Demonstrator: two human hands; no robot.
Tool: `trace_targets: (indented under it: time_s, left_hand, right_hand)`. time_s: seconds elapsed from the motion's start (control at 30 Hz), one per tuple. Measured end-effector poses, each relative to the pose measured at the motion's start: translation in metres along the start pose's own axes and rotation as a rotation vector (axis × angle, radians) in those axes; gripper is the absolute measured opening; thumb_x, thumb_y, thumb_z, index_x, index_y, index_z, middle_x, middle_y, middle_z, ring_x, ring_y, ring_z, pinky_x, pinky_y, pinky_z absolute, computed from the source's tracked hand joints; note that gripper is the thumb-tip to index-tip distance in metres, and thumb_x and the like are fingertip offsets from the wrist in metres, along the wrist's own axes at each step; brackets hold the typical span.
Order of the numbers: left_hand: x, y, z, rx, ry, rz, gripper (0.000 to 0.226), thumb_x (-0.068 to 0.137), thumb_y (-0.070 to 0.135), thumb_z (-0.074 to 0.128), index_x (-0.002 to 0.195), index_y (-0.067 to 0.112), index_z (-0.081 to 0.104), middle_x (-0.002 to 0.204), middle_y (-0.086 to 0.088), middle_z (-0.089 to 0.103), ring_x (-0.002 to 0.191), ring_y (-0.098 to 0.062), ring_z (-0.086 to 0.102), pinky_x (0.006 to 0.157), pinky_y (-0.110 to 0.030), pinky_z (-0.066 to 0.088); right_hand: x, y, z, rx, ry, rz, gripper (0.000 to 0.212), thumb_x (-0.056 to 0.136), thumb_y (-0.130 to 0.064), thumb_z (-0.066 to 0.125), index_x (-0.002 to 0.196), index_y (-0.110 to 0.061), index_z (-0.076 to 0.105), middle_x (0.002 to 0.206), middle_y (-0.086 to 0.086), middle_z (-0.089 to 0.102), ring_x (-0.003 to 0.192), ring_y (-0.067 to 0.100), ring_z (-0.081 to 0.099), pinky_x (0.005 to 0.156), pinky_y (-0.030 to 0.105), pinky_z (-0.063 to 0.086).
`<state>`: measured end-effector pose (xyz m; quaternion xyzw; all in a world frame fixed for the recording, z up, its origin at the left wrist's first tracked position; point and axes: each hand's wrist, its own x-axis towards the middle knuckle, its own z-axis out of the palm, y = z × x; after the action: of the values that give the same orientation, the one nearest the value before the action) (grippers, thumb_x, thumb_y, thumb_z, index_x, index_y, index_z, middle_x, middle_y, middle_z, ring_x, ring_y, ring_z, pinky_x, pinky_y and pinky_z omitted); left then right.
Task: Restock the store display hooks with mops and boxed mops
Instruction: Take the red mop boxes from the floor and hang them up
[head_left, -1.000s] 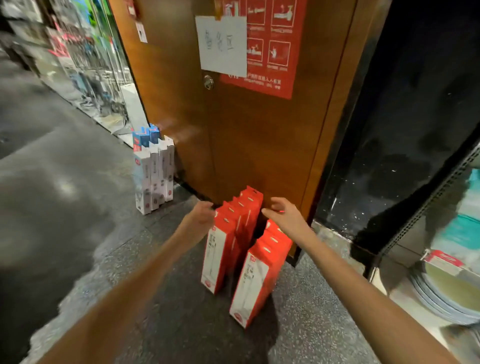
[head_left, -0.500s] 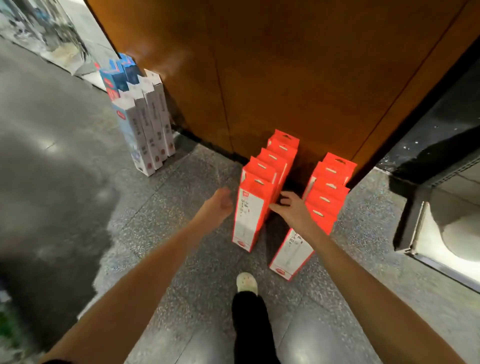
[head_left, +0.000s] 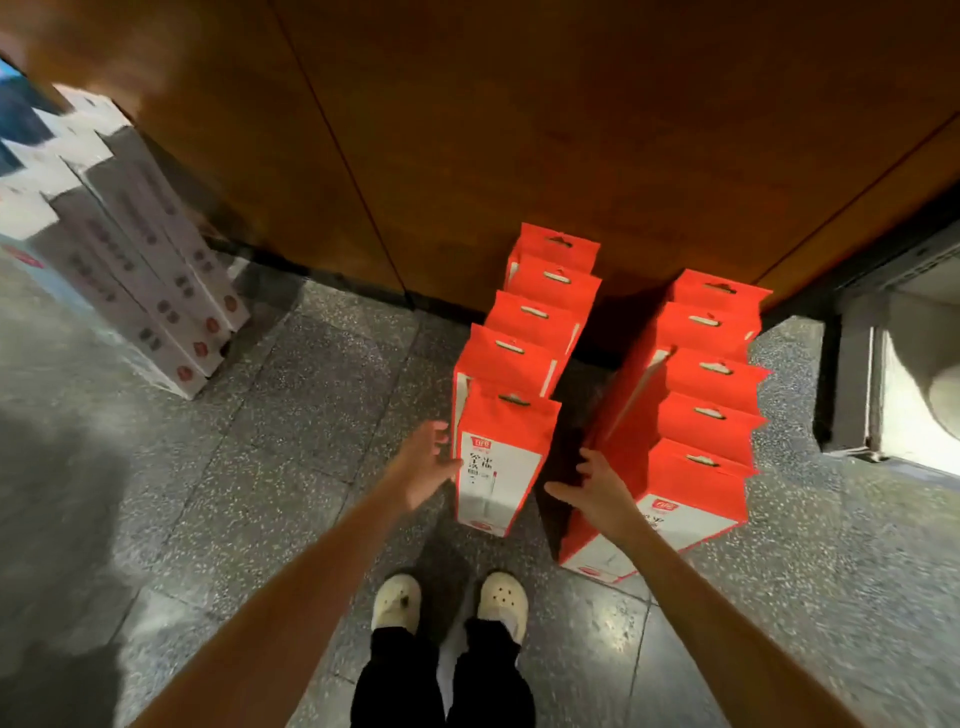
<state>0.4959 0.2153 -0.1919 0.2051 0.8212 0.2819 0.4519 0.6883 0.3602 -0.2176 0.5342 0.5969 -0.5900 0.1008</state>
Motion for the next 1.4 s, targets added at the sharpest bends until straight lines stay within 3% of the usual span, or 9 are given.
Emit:
trace_targets:
  time_s: [0.1, 0.33, 0.5, 0.63, 0.83, 0.93, 1.07, 1.17, 1.4]
  left_hand:
    - [0.044, -0.023, 0.004, 0.010, -0.068, 0.063, 0.049, 0.080, 0.012, 0.073, 0.120, 0.010, 0.044, 0.112, 0.009, 0.052, 0.106, -0.011, 0.054, 0.079, -0.015, 0.043]
    - [0.109, -0.067, 0.028, -0.091, -0.283, 0.123, 0.079, 0.074, 0.012, 0.078, 0.138, 0.027, 0.034, 0.115, 0.017, 0.058, 0.097, 0.014, 0.056, 0.076, -0.007, 0.047]
    - [0.116, -0.074, 0.026, -0.077, -0.303, 0.139, 0.080, 0.064, 0.031, 0.085, 0.128, 0.043, 0.038, 0.120, 0.011, 0.063, 0.108, -0.007, 0.062, 0.096, -0.037, 0.050]
    - [0.091, -0.054, 0.008, -0.066, -0.277, 0.165, 0.074, 0.064, 0.025, 0.085, 0.117, 0.049, 0.040, 0.114, 0.012, 0.066, 0.105, -0.008, 0.063, 0.095, -0.039, 0.051]
    - [0.020, 0.022, -0.039, -0.198, -0.283, 0.218, 0.076, 0.053, 0.009, 0.088, 0.107, 0.045, 0.050, 0.105, 0.008, 0.067, 0.106, -0.014, 0.063, 0.081, -0.030, 0.056]
    - [-0.030, 0.074, -0.070, -0.095, -0.247, 0.325, 0.078, 0.048, 0.039, 0.091, 0.115, 0.048, 0.052, 0.104, 0.016, 0.071, 0.100, -0.007, 0.067, 0.089, -0.036, 0.054]
    - [-0.114, 0.161, -0.108, -0.018, -0.213, 0.539, 0.061, 0.053, 0.050, 0.086, 0.103, 0.047, 0.051, 0.097, 0.022, 0.069, 0.091, 0.002, 0.067, 0.089, -0.033, 0.054]
    - [-0.177, 0.226, -0.123, -0.036, -0.205, 0.718, 0.047, 0.068, 0.054, 0.074, 0.105, 0.043, 0.046, 0.098, 0.015, 0.068, 0.087, -0.003, 0.068, 0.085, -0.037, 0.056]
    - [-0.305, 0.380, -0.117, -0.100, -0.240, 1.068, 0.072, 0.069, 0.079, 0.046, 0.111, 0.021, 0.050, 0.100, 0.002, 0.071, 0.088, -0.016, 0.070, 0.082, -0.048, 0.056]
  right_hand:
    - [0.040, 0.011, 0.016, 0.060, -0.032, -0.005, 0.112, 0.064, -0.022, 0.088, 0.150, -0.008, 0.017, 0.148, 0.011, 0.034, 0.136, 0.029, 0.037, 0.107, 0.043, 0.037]
    - [0.097, 0.041, 0.051, 0.204, 0.003, -0.165, 0.088, 0.071, 0.001, 0.079, 0.142, -0.013, 0.030, 0.127, 0.004, 0.056, 0.103, 0.003, 0.057, 0.077, 0.016, 0.050]
    - [0.086, 0.040, 0.043, 0.080, 0.007, -0.230, 0.082, 0.067, -0.019, 0.086, 0.134, -0.024, 0.039, 0.123, -0.005, 0.060, 0.114, 0.013, 0.056, 0.090, 0.029, 0.046]
    - [0.055, 0.017, 0.031, 0.038, 0.024, -0.274, 0.083, 0.063, -0.031, 0.088, 0.132, -0.030, 0.041, 0.123, -0.007, 0.060, 0.115, 0.013, 0.056, 0.097, 0.040, 0.047]
    - [-0.033, -0.047, -0.002, 0.059, 0.093, -0.362, 0.089, 0.045, -0.056, 0.087, 0.122, -0.034, 0.049, 0.119, -0.011, 0.065, 0.113, 0.010, 0.059, 0.099, 0.045, 0.047]
    - [-0.102, -0.080, -0.024, 0.100, 0.171, -0.417, 0.084, 0.047, -0.058, 0.088, 0.121, -0.037, 0.053, 0.117, -0.013, 0.067, 0.111, 0.008, 0.061, 0.098, 0.041, 0.049]
    - [-0.216, -0.137, -0.058, 0.167, 0.328, -0.505, 0.065, 0.059, -0.037, 0.089, 0.115, -0.033, 0.057, 0.107, -0.016, 0.069, 0.099, 0.000, 0.064, 0.085, 0.020, 0.049]
    - [-0.297, -0.171, -0.081, 0.224, 0.488, -0.599, 0.068, 0.058, -0.051, 0.085, 0.116, -0.028, 0.059, 0.104, -0.012, 0.070, 0.094, 0.003, 0.066, 0.081, 0.022, 0.051]
    - [-0.471, -0.214, -0.158, 0.364, 0.814, -0.768, 0.063, 0.069, -0.054, 0.075, 0.118, -0.019, 0.058, 0.107, -0.003, 0.071, 0.095, 0.010, 0.069, 0.081, 0.031, 0.058]
